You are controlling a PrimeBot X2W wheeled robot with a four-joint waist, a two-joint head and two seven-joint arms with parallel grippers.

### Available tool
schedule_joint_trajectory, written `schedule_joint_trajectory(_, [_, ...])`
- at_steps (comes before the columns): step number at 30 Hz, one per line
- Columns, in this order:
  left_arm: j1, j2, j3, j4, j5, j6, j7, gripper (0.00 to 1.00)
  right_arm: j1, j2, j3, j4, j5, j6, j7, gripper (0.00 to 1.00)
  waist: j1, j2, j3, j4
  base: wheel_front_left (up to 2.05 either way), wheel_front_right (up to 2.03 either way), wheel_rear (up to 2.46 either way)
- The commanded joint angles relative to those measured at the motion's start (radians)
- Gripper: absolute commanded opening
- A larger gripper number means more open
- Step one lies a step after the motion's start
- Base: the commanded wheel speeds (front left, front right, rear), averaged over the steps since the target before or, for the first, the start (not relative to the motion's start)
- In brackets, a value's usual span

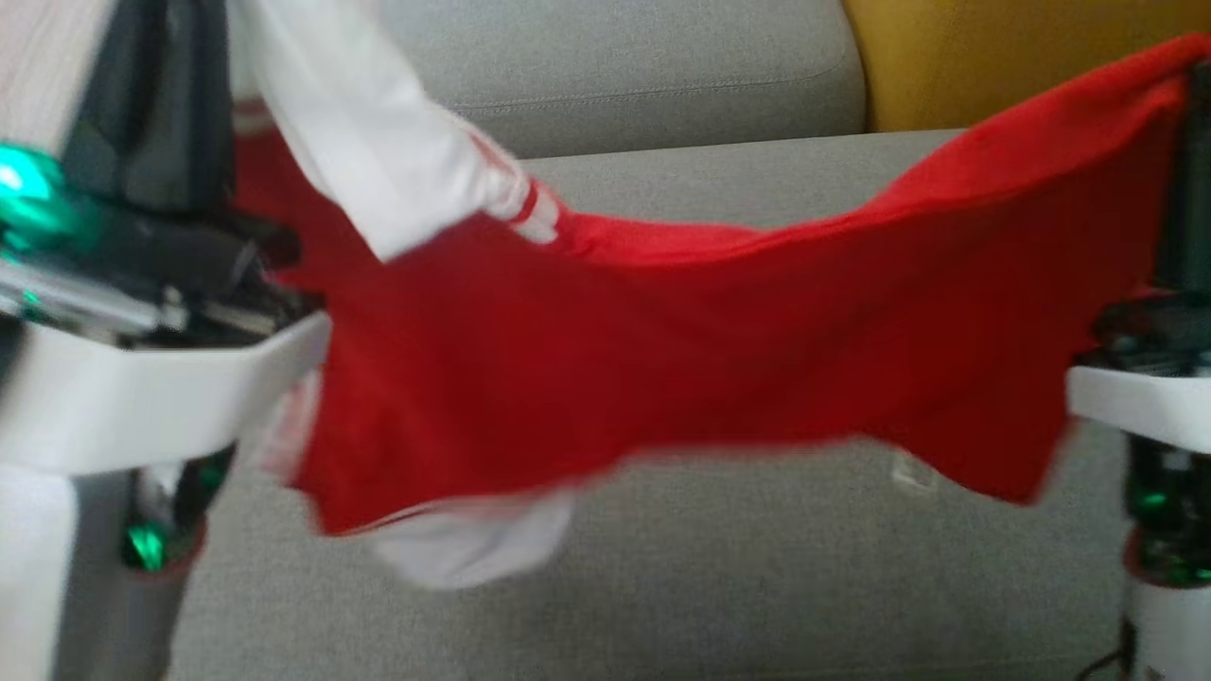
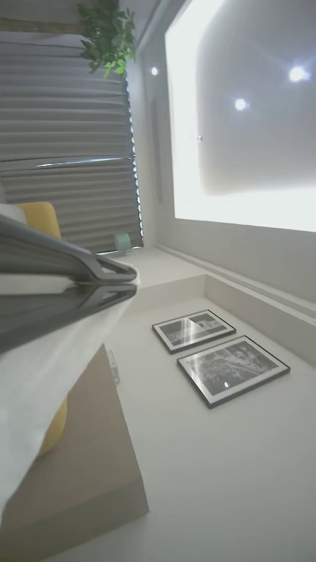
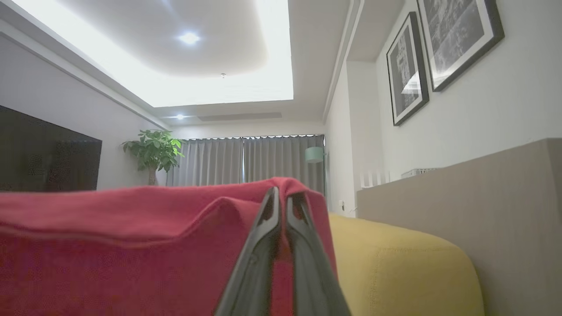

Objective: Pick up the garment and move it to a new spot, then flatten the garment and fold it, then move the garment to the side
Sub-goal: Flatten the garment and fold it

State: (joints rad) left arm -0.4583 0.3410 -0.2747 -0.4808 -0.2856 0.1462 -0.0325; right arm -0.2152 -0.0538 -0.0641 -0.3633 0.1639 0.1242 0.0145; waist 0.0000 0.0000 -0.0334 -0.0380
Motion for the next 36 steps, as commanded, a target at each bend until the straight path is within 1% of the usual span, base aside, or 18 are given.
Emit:
schedule_joint_trajectory(1, [-0.082, 0.038, 0.043, -0.039, 0.010, -0.006, 0.020, 0.00, -0.050, -0.017, 0.015, -0.053, -0.007, 0.007, 0.017, 0.00, 0.0000, 0.0000, 0.003, 0.001, 0.00, 0.00, 0.00])
schedule_joint_trajectory(3, [-0.168, 0.055, 0.040, -0.059, 0.020, -0.022, 0.069, 0.00, -0.059, -0.032, 0.001, -0.116, -0.014, 0.007, 0.057, 0.00, 0.0000, 0.0000, 0.017, 0.003, 0.00, 0.00, 0.00])
schedule_joint_trajectory(7, [-0.263, 0.064, 0.034, -0.014, 0.014, -0.045, 0.117, 0.00, -0.081, -0.049, 0.005, -0.137, -0.008, 0.007, 0.101, 0.00, 0.0000, 0.0000, 0.060, 0.005, 0.00, 0.00, 0.00])
schedule_joint_trajectory(10, [-0.332, 0.064, 0.031, 0.073, 0.000, -0.062, 0.136, 0.00, -0.125, -0.053, 0.032, -0.109, 0.012, 0.007, 0.121, 0.00, 0.0000, 0.0000, 0.116, 0.010, 0.00, 0.00, 0.00])
schedule_joint_trajectory(13, [-0.416, 0.068, 0.025, 0.201, 0.006, -0.085, 0.134, 0.00, -0.219, -0.053, 0.061, -0.031, 0.039, 0.007, 0.121, 0.00, 0.0000, 0.0000, 0.180, 0.012, 0.00, 0.00, 0.00])
schedule_joint_trajectory(16, [-0.528, 0.066, 0.015, 0.353, 0.028, -0.103, 0.115, 0.00, -0.378, -0.065, 0.086, 0.105, 0.037, 0.007, 0.093, 0.00, 0.0000, 0.0000, 0.248, 0.010, 0.00, 0.00, 0.00])
schedule_joint_trajectory(20, [-0.707, 0.052, -0.001, 0.556, 0.079, -0.115, 0.052, 0.00, -0.634, -0.067, 0.126, 0.351, -0.010, 0.007, 0.009, 0.00, 0.0000, 0.0000, 0.323, 0.004, 0.00, 0.00, 0.00])
schedule_joint_trajectory(23, [-0.840, 0.025, -0.022, 0.694, 0.118, -0.113, -0.010, 0.00, -0.813, -0.059, 0.119, 0.555, -0.078, 0.007, -0.071, 0.00, 0.0000, 0.0000, 0.361, 0.013, 0.00, 0.00, 0.00])
schedule_joint_trajectory(26, [-0.949, -0.020, -0.046, 0.807, 0.145, -0.105, -0.083, 0.00, -0.945, -0.050, 0.086, 0.736, -0.157, 0.007, -0.146, 0.00, 0.0000, 0.0000, 0.393, 0.037, 0.00, 0.00, 0.00])
schedule_joint_trajectory(29, [-0.997, -0.078, -0.056, 0.913, 0.136, -0.095, -0.138, 0.00, -1.023, -0.041, 0.038, 0.892, -0.234, 0.007, -0.199, 0.00, 0.0000, 0.0000, 0.431, 0.069, 0.00, 0.00, 0.00])
schedule_joint_trajectory(31, [-0.989, -0.110, -0.065, 0.968, 0.121, -0.100, -0.164, 0.00, -1.049, -0.032, 0.008, 0.986, -0.275, 0.007, -0.218, 0.00, 0.0000, 0.0000, 0.464, 0.085, 0.00, 0.00, 0.00])
schedule_joint_trajectory(33, [-0.949, -0.132, -0.073, 1.010, 0.105, -0.109, -0.189, 0.00, -1.044, -0.023, -0.015, 1.076, -0.303, 0.007, -0.236, 0.00, 0.0000, 0.0000, 0.491, 0.097, 0.00, 0.00, 0.00])
schedule_joint_trajectory(34, [-0.949, -0.132, -0.073, 1.010, 0.105, -0.109, -0.189, 0.00, -1.044, -0.023, -0.015, 1.076, -0.303, 0.007, -0.236, 0.00, 0.0000, 0.0000, 0.491, 0.097, 0.00, 0.00, 0.00])
schedule_joint_trajectory(36, [-0.893, -0.149, -0.078, 1.032, 0.088, -0.118, -0.209, 0.00, -1.022, -0.017, -0.043, 1.152, -0.323, 0.007, -0.250, 0.00, 0.0000, 0.0000, 0.515, 0.108, 0.00, 0.00, 0.00])
